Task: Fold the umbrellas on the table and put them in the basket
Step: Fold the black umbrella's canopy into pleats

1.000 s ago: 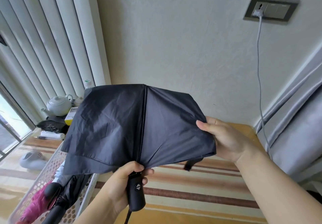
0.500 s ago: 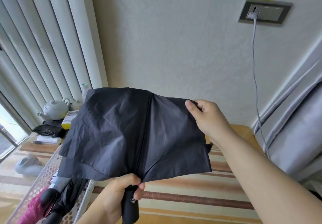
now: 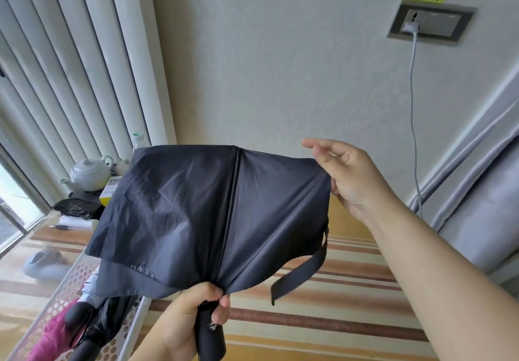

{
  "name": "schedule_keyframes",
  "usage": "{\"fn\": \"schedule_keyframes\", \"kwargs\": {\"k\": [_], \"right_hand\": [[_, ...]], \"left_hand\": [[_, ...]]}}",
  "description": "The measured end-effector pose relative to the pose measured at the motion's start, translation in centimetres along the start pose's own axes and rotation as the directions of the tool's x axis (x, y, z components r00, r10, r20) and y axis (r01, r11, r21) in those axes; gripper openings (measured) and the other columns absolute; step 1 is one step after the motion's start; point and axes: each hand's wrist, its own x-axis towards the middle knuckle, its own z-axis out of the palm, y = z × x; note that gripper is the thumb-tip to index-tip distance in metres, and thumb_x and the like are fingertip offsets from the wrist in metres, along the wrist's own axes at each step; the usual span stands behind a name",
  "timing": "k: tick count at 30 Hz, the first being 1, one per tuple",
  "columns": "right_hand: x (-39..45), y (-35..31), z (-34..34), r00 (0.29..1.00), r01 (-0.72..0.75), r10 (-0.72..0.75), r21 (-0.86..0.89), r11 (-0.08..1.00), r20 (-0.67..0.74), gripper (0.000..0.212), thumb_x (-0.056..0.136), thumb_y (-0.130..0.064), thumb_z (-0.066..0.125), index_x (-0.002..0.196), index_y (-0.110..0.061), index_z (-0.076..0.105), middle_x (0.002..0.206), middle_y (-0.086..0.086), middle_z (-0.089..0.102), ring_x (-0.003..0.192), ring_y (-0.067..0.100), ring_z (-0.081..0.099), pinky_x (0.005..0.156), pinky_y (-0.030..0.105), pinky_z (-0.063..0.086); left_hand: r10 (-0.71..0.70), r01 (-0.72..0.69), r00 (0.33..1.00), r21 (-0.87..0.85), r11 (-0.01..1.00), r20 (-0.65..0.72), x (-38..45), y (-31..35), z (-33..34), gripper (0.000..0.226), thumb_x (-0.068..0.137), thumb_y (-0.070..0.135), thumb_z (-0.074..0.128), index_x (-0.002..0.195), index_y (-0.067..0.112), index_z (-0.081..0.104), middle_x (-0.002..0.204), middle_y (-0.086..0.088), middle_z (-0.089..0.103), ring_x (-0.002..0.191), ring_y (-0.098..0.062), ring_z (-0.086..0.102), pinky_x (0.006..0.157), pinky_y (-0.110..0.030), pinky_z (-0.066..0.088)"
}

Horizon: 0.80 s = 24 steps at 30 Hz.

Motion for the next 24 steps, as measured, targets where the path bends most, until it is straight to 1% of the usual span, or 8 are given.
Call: {"fn": "schedule_keyframes", "kwargs": {"k": [2, 5, 8, 13, 16, 19, 22, 24], "right_hand": [[-0.3, 1.3, 0.1, 0.989, 0.111, -0.112, -0.009, 0.994, -0.093, 0.021, 0.097, -0.025, 0.055, 0.1, -0.039, 0.071, 0.064, 0.01, 0.043, 0.056, 0.021, 0.038, 0.062, 0.012, 0.042], [-0.5, 2.3, 0.0, 0.979, 0.101, -0.152, -0.328, 0.939, -0.133, 0.028, 0.102, -0.022, 0.046, 0.119, -0.04, 0.06, 0.099, -0.007, 0.07, 0.091, 0.003, 0.064, 0.088, 0.015, 0.047], [-0.4, 1.6, -0.1, 0.998, -0.063, 0.062, -0.151, 0.987, -0.011, 0.028, 0.1, -0.024, 0.049, 0.126, -0.027, 0.057, 0.086, 0.0, 0.074, 0.084, 0.01, 0.071, 0.081, 0.025, 0.056], [0.2, 0.6, 0.1, 0.98, -0.023, 0.072, -0.251, 0.968, 0.187, 0.015, 0.088, -0.02, 0.068, 0.099, -0.031, 0.066, 0.08, 0.007, 0.073, 0.078, 0.017, 0.064, 0.083, 0.036, 0.048], [0.9, -0.1, 0.4, 0.965, -0.019, 0.131, -0.438, 0.899, 0.229, 0.014, 0.088, -0.015, 0.068, 0.083, -0.028, 0.068, 0.075, -0.006, 0.072, 0.074, 0.009, 0.061, 0.079, 0.028, 0.045], [1.3, -0.6, 0.3, 0.889, -0.159, 0.349, -0.514, 0.843, 0.297, 0.012, 0.091, -0.014, 0.065, 0.088, -0.025, 0.067, 0.079, -0.01, 0.069, 0.074, 0.002, 0.061, 0.073, 0.016, 0.046], [1.5, 0.0, 0.3, 0.91, -0.204, 0.361, -0.537, 0.819, 0.204, 0.009, 0.092, -0.019, 0.064, 0.087, -0.014, 0.069, 0.084, 0.001, 0.069, 0.074, 0.009, 0.06, 0.073, 0.023, 0.047], [1.5, 0.1, 0.2, 0.917, -0.31, 0.371, -0.326, 0.893, 0.144, 0.016, 0.093, -0.02, 0.061, 0.085, -0.007, 0.068, 0.082, 0.004, 0.07, 0.073, 0.011, 0.063, 0.07, 0.024, 0.052]], "left_hand": [[0.002, -0.002, 1.0, 0.003, 1.0, 0.02, 0.0, 0.2, 0.1, 0.045, 0.021, 0.024, 0.079, 0.047, 0.0, 0.051, 0.042, -0.006, 0.034, 0.04, -0.017, 0.032, 0.044, -0.022, 0.037], [0.024, -0.025, 0.999, 0.012, 1.0, 0.026, 0.1, 0.4, -0.1, 0.046, 0.022, 0.025, 0.08, 0.047, -0.001, 0.051, 0.041, -0.007, 0.034, 0.04, -0.018, 0.031, 0.047, -0.024, 0.037], [0.035, -0.035, 0.999, -0.018, 0.999, 0.01, 0.2, 0.3, -0.4, 0.052, 0.016, 0.024, 0.084, 0.047, -0.003, 0.051, 0.041, -0.008, 0.035, 0.037, -0.018, 0.03, 0.041, -0.024, 0.036], [0.019, -0.019, 1.0, 0.031, 0.999, 0.018, 0.7, 0.2, -0.7, 0.032, 0.034, 0.019, 0.068, 0.049, -0.004, 0.052, 0.042, -0.008, 0.036, 0.039, -0.019, 0.032, 0.041, -0.023, 0.035], [0.022, -0.023, 1.0, 0.075, 0.997, 0.006, 0.8, 0.0, -0.9, 0.033, 0.034, 0.02, 0.068, 0.049, -0.005, 0.052, 0.042, -0.009, 0.037, 0.039, -0.02, 0.033, 0.04, -0.024, 0.034], [0.028, -0.027, 1.0, 0.068, 0.997, -0.009, 0.9, -0.2, -1.1, 0.033, 0.033, 0.018, 0.068, 0.048, -0.006, 0.052, 0.041, -0.009, 0.037, 0.038, -0.02, 0.033, 0.038, -0.024, 0.033], [0.038, -0.036, 0.999, 0.096, 0.995, -0.017, 1.0, -0.3, -1.3, 0.034, 0.034, 0.02, 0.068, 0.049, -0.006, 0.052, 0.042, -0.009, 0.037, 0.04, -0.021, 0.033, 0.038, -0.024, 0.033], [0.055, -0.052, 0.998, 0.079, 0.996, -0.032, 1.1, -0.3, -1.5, 0.034, 0.034, 0.02, 0.068, 0.05, -0.005, 0.052, 0.043, -0.009, 0.036, 0.04, -0.021, 0.032, 0.039, -0.023, 0.033]]}}
